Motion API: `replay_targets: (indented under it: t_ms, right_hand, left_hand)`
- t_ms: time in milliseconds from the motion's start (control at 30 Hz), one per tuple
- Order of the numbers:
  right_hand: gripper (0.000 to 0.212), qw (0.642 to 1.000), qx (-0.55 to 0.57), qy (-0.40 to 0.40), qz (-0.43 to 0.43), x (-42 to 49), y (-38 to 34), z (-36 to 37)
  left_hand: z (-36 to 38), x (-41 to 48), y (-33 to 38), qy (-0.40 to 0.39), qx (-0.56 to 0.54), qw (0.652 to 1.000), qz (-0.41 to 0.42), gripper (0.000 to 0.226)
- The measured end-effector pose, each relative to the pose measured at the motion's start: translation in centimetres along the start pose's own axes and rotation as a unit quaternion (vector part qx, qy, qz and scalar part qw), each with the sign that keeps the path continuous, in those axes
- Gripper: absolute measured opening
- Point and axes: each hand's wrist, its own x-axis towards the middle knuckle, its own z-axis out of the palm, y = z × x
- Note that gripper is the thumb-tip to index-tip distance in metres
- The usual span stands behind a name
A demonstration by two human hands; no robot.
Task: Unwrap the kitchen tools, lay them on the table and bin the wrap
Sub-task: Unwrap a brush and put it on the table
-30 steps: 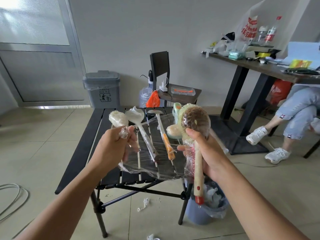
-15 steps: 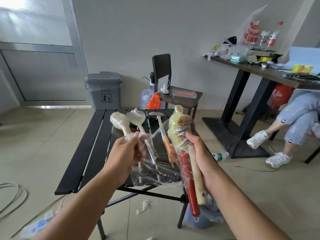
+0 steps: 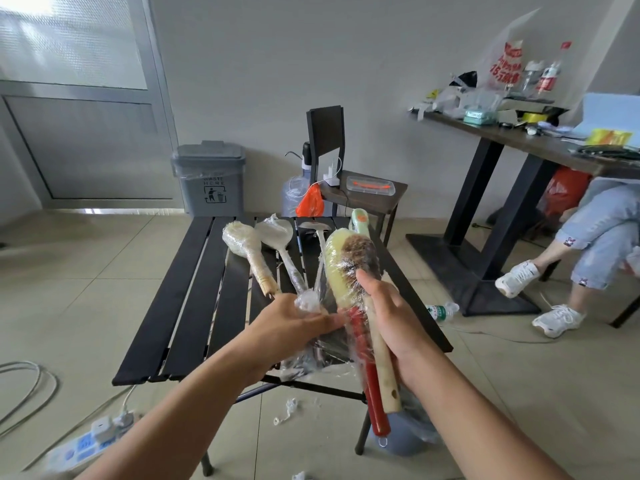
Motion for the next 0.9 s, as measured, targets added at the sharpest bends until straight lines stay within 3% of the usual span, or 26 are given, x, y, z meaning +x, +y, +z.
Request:
replay_targets:
  t_ms: [67,233,300,400,467,500,567,633,733,900]
  right_hand:
    - [0.094,1.000,0.001,-0.012,-0.011,0.2,0.2,0.1]
    - [0.067,0.996,0.023,0.035,-0.074,0.5,0.7,0.3]
    - [0.060,0.996,-0.003,0.030,-0.084,0.5,0.7,0.3]
    - [0.075,0.997,-0.038,-0.011,-0.064,-0.2,0.8,0.7]
    - [0.083,0.996,-0.058,-0.002,-0.064,-0.5,1.0,1.0]
    - [0.087,0.996,-0.056,0.009,-0.062,-0.5,1.1,1.1]
    - [0.094,0.997,-0.039,0.025,-0.056,-0.5,1.2,1.2]
    - [0.092,0.998,0.005,0.040,-0.047,-0.3,1.4,1.3]
    - [0.077,0.996,0.050,0.072,-0.035,0.1,1.5,1.4]
    - [0.081,0.988,0.080,0.134,-0.009,0.8,0.8,0.5]
  left_hand:
    - [0.1,0.0,-0.1,0.030,-0.014,0.999,0.026,0.032]
    - [0.3,-0.2,-0.1,0.053,0.000,0.998,0.038,0.043]
    - [0.4,-0.2,-0.4,0.080,0.035,0.996,0.035,0.034]
    - [0.9,-0.1,-0.8,0.069,0.077,0.993,0.061,0.018]
    - [1.4,-0.3,-0.7,0.042,0.113,0.988,0.098,0.044]
    - [1.3,-0.3,-0.7,0.035,0.127,0.986,0.102,0.045]
    - [1.1,-0.4,-0.5,0.019,0.133,0.984,0.116,0.019]
    - [1.0,-0.5,-0.2,0.003,0.121,0.985,0.122,0.011]
    - [1.3,-0.8,0.2,-0.032,0.042,0.990,0.130,0.022]
    - [0.2,-0.3,-0.1,-0.030,-0.027,0.995,0.096,0.013]
